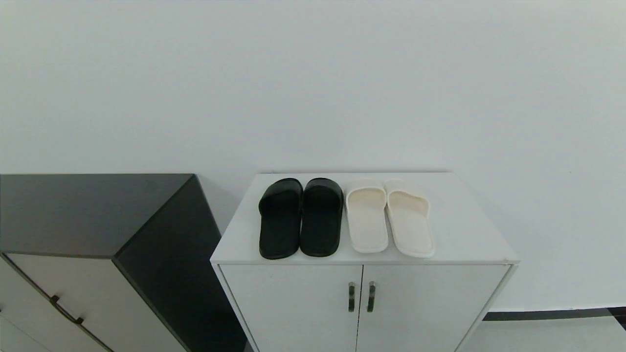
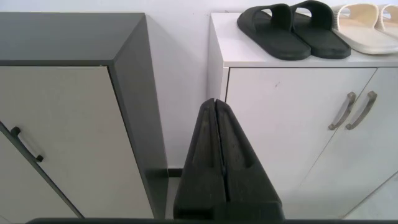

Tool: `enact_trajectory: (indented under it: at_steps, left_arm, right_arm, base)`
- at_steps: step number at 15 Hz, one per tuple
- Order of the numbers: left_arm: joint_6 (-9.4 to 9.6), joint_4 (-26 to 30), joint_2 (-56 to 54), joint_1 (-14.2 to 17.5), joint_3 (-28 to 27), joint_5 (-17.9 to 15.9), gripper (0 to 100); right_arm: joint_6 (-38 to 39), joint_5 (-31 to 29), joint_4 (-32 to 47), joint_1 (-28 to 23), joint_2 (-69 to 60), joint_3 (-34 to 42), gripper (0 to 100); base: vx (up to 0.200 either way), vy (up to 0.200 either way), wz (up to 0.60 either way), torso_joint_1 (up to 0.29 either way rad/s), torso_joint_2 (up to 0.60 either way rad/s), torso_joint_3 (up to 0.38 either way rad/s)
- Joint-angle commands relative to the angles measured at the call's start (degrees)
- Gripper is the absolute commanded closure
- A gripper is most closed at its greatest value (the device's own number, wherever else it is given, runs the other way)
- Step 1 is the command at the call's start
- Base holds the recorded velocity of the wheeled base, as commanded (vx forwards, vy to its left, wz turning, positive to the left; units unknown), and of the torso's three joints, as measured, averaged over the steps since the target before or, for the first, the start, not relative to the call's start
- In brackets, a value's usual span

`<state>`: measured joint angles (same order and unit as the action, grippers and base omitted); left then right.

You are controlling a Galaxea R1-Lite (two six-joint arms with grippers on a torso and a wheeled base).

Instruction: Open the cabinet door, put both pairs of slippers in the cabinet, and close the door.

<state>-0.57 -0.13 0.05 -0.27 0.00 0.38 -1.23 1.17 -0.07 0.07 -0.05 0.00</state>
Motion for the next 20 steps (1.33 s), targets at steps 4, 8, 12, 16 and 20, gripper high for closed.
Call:
enact_trajectory:
  at_steps: [4,8,12,16,20]
  left_arm:
    - [0.05,-0.04,-0.05,0.0,0.0,-0.11,100]
    - [0.22,-0.04,0.04,0.0,0.0,-0.2,100]
    - [0.22,-0.04,-0.05,0.0,0.0,-0.2,100]
    - [0.31,-0.04,0.04,0.0,0.0,-0.2,100]
    - [0.66,0.05,0.04,0.0,0.0,-0.99,100]
  right_arm:
    - [0.18,6.56,4.47,0.01,14.02,-16.35,0]
    - [1.76,14.91,0.69,1.16,28.17,-14.85,0]
    - [8.61,10.96,-14.6,14.78,46.63,-16.08,0]
    - [18.9,-6.97,-21.28,36.05,59.73,-21.71,0]
    - [21.09,-21.39,-21.72,46.33,73.7,-29.97,0]
  base:
    - [0.0,0.0,0.0,0.0,0.0,0.0]
    - [0.0,0.0,0.0,0.0,0.0,0.0]
    - [0.0,0.0,0.0,0.0,0.0,0.0]
    - [0.0,0.0,0.0,0.0,0.0,0.0]
    - [0.0,0.0,0.0,0.0,0.0,0.0]
